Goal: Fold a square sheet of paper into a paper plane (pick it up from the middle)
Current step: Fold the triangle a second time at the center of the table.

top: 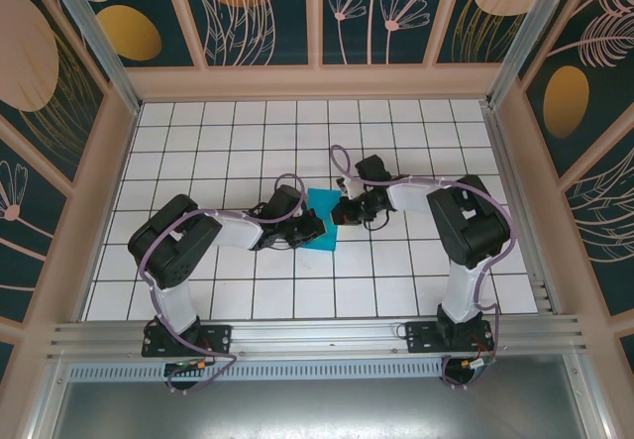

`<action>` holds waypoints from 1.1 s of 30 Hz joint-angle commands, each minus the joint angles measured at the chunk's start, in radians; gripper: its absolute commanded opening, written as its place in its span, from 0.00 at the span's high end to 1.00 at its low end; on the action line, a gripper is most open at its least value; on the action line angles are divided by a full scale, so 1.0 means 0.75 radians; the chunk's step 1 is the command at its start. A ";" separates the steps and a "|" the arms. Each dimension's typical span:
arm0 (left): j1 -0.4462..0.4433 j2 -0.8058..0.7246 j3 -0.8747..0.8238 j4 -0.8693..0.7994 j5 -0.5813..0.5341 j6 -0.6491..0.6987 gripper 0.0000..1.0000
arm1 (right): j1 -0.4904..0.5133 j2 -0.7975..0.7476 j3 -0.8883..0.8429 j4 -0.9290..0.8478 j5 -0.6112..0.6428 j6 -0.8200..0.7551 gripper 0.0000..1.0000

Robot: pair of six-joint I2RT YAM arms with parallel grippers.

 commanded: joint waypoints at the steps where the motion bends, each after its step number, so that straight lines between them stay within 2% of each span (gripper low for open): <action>1: -0.009 0.035 0.009 -0.106 -0.031 -0.002 0.93 | -0.017 -0.090 -0.006 -0.018 0.064 0.039 0.89; 4: -0.010 0.039 0.010 -0.105 -0.033 -0.003 0.93 | -0.034 -0.128 -0.018 -0.013 0.092 0.070 0.84; 10: -0.010 0.043 0.007 -0.108 -0.035 -0.006 0.93 | -0.038 -0.191 -0.072 0.018 0.098 0.104 0.84; 17: -0.010 0.042 0.003 -0.109 -0.041 -0.014 0.93 | 0.005 -0.123 -0.067 0.041 0.003 0.114 0.98; 25: -0.010 0.038 0.008 -0.117 -0.043 -0.018 0.93 | 0.032 -0.024 -0.034 0.047 0.018 0.115 1.00; 30: -0.010 0.022 0.030 -0.113 -0.031 0.007 0.93 | 0.031 0.024 -0.018 -0.004 0.105 0.088 1.00; 33: -0.003 -0.028 0.067 -0.103 -0.023 0.093 0.93 | 0.031 0.048 -0.020 -0.050 0.169 0.047 1.00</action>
